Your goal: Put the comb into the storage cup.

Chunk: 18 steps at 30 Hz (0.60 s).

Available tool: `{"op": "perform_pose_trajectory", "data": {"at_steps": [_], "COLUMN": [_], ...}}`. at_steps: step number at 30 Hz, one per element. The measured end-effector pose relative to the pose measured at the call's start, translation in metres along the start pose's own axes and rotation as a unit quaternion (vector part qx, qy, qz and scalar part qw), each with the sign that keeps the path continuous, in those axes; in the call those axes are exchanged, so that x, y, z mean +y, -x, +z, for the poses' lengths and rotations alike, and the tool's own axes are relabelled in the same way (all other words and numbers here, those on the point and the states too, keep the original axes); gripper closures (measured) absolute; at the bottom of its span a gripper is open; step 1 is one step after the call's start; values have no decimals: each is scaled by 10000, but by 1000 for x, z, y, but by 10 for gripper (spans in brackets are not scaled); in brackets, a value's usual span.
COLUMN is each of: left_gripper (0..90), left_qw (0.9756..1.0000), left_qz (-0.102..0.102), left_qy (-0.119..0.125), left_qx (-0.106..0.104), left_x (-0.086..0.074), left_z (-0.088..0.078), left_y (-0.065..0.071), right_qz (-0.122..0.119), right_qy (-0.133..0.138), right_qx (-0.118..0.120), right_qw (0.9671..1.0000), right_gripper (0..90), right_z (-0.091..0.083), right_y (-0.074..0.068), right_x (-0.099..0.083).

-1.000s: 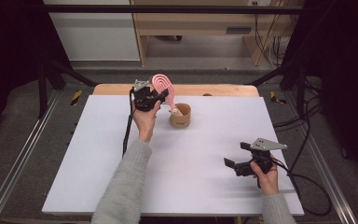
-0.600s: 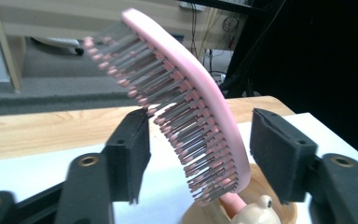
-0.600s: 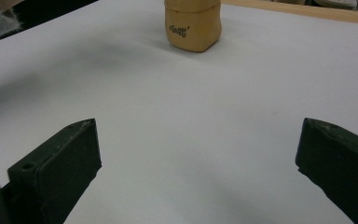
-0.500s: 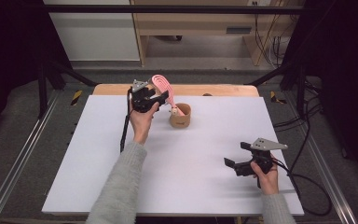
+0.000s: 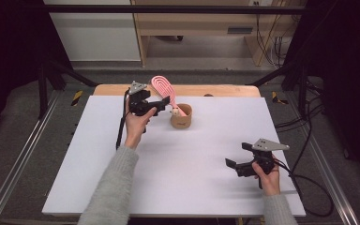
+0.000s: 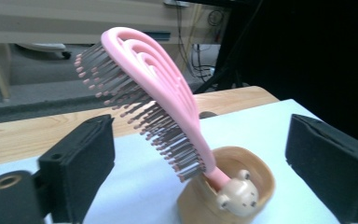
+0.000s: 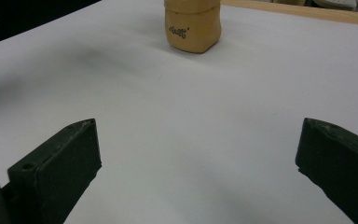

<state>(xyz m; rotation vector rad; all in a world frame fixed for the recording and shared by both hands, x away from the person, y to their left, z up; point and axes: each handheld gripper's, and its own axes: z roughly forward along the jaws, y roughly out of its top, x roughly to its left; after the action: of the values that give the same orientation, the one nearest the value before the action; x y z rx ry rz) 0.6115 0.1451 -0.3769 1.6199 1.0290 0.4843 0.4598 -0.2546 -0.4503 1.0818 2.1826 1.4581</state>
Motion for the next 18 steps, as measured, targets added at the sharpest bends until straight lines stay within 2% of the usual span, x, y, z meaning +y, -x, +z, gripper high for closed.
{"op": "perform_pose_trajectory", "data": {"at_steps": [3,9,13,18], "left_gripper": [36,7,13,18], "left_qw": [9999,9997,9992,9987], "left_qz": [70,233,398,511], "left_qy": [-54,-57,-46,25], "left_qx": [-83,-70,13,-64], "left_x": [2,4,4,5], "left_z": [-6,-19,-30,-44], "left_y": [1,3,5,8], "right_qz": [8,15,14,23], "right_qy": [15,17,20,34], "right_qx": [-2,-16,-25,-36], "right_qw": [10000,10000,10000,10000], "right_gripper": [4,4,4,4], "right_z": [0,0,0,0], "right_y": [0,0,0,0], "right_x": [0,0,0,0]}}
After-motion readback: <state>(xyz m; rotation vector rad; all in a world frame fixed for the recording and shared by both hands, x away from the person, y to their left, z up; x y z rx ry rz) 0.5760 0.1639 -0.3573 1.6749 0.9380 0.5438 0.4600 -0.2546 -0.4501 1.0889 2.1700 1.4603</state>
